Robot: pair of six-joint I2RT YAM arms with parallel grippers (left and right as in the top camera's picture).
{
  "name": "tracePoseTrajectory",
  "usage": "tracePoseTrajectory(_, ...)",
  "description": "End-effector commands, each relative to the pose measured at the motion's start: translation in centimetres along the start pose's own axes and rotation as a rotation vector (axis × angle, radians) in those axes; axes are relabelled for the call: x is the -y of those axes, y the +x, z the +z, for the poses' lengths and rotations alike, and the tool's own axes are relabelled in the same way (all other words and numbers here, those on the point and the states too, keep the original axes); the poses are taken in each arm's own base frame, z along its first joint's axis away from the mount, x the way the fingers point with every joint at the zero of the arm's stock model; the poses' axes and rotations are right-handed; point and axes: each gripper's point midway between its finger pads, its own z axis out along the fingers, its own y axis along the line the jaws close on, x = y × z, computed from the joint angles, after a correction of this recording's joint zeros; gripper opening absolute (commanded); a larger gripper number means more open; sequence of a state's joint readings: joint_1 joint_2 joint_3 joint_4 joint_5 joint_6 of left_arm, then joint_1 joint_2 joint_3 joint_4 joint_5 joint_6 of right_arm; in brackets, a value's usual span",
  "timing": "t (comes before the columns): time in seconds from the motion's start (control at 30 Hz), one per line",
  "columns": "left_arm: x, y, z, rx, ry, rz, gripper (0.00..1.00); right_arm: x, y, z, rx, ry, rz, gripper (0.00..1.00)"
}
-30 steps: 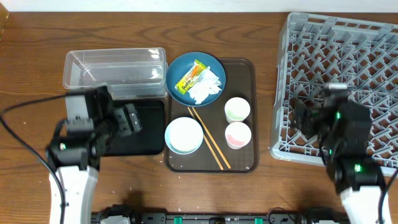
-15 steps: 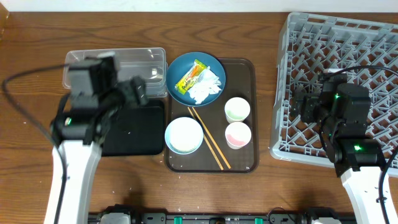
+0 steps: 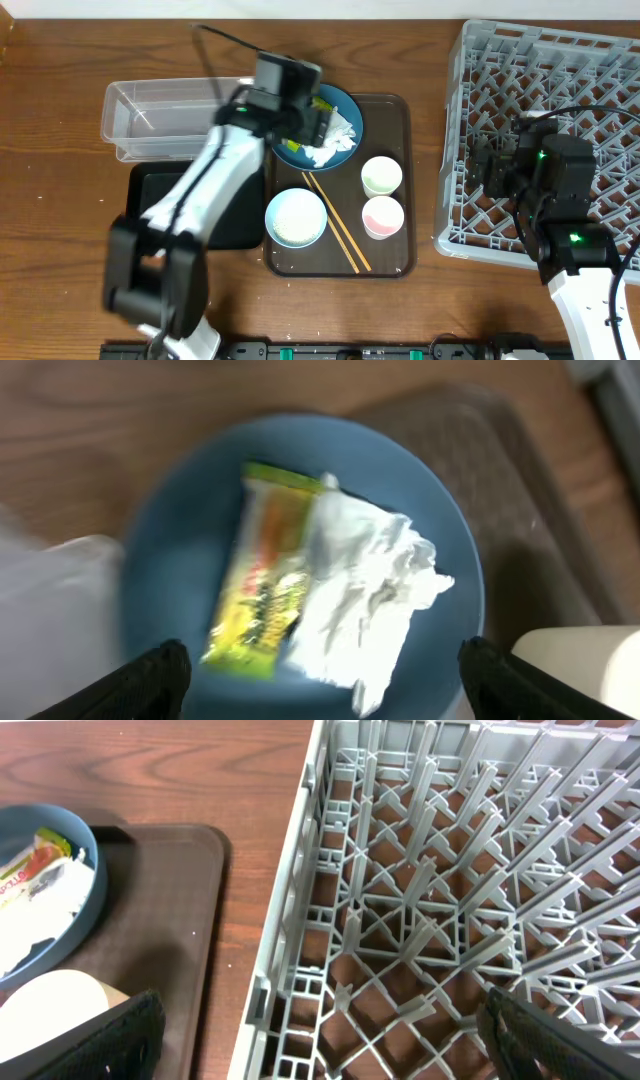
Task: Sort waste into correct bins and load items into the dishwasher rack
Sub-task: 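Reach the left gripper to the white tissue on the blue plate, then lift the tissue with the left gripper and drop it in the clear bin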
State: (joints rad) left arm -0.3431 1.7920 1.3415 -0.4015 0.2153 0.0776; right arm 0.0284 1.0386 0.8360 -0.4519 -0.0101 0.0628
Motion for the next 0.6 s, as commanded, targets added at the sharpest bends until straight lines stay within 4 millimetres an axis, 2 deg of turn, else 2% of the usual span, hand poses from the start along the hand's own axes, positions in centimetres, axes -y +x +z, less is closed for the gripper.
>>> tracePoseTrajectory(0.0,1.1,1.0,3.3,-0.042,0.027,0.084,0.89,-0.2,-0.8,-0.4,0.017,-0.001,-0.013,0.99)
tracePoseTrajectory(0.17,0.2,3.3,7.2,-0.106,0.000,0.082,0.89,-0.2,-0.6,-0.4,0.010,-0.001,-0.013,0.99)
tracePoseTrajectory(0.3,-1.0,4.4,8.5,-0.139,-0.056,0.082,0.82,-0.2,-0.6,-0.4,0.010,-0.001,-0.013,0.99)
tracePoseTrajectory(0.4,-1.0,4.8,8.9,-0.148,-0.056,0.081,0.65,-0.2,-0.6,-0.4,0.011,-0.001,-0.013,0.99)
tracePoseTrajectory(0.5,-1.1,4.8,8.9,-0.150,-0.057,0.080,0.31,-0.2,-0.6,-0.4,0.010,-0.001,-0.013,0.99)
tracePoseTrajectory(0.57,-1.1,4.7,8.8,-0.147,-0.056,0.080,0.12,-0.2,-0.6,-0.4,0.010,-0.001,-0.013,0.99)
